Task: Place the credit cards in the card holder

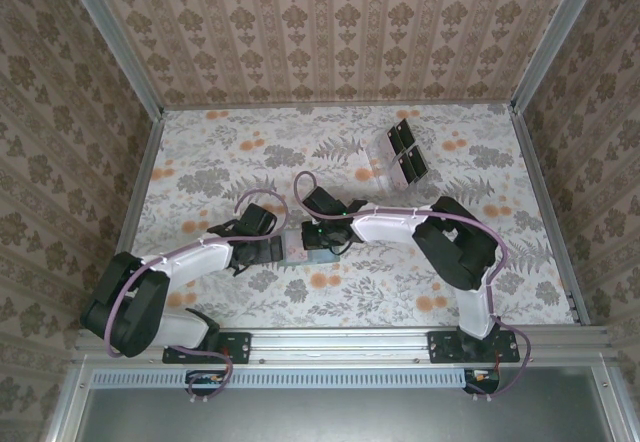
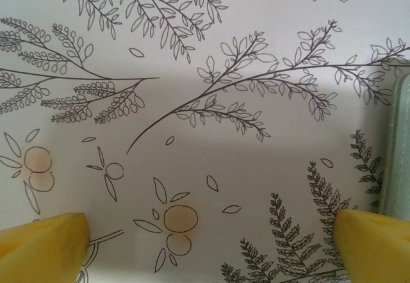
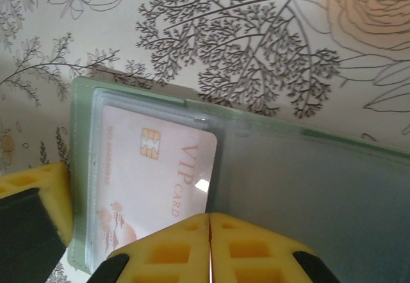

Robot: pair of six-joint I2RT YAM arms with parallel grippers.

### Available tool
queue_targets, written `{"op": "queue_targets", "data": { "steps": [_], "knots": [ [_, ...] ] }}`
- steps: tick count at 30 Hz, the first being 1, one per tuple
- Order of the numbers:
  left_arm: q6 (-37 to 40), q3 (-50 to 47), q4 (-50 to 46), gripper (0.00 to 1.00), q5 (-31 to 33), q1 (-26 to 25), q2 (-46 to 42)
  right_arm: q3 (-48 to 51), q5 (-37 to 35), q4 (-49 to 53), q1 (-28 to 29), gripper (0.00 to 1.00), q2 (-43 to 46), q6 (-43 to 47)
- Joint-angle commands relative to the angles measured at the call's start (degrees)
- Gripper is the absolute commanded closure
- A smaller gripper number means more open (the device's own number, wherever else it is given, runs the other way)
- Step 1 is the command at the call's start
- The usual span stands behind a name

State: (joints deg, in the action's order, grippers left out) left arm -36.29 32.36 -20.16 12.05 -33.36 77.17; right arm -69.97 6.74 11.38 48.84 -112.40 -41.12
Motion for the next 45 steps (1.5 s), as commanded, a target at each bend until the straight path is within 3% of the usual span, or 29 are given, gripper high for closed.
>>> {"op": "queue_targets", "data": {
  "steps": [1,11,14,19,23,35,45],
  "knots": [
    [-1.24,-1.94,3.46,0.0,-1.8,-0.38,2.72,-2.21,2.17,-0.3,0.98,0.9,-1.96,-0.97],
    [-1.4,-1.78,3.0,0.0,-1.87,-0.65,1.9,-2.93,3.3,-0.76,1.49,0.9,-1.51,-1.14],
    [-1.15,-1.26,1.81,0.0,-1.38,-0.65,0.84,-1.99,2.87,-0.7,1.07,0.85,1.08,-0.98],
    [-0.53,-0.25,-1.14,0.0,-0.47,-0.39,-3.1,0.48,1.16,0.06,-0.25,0.68,6.75,0.41],
    [-0.27,0.81,-3.2,0.0,-0.31,-0.21,-6.15,0.97,-0.3,2.71,-1.92,0.64,8.36,3.65],
    [-1.72,3.68,-2.86,0.0,-1.78,-2.6,-6.26,-3.56,1.8,6.66,-4.19,0.61,4.16,13.96],
    [-2.8,5.12,-0.43,0.0,-0.74,-6.35,-0.99,-3.37,2.38,6.39,-6.28,0.61,1.14,16.34]
  ]
}}
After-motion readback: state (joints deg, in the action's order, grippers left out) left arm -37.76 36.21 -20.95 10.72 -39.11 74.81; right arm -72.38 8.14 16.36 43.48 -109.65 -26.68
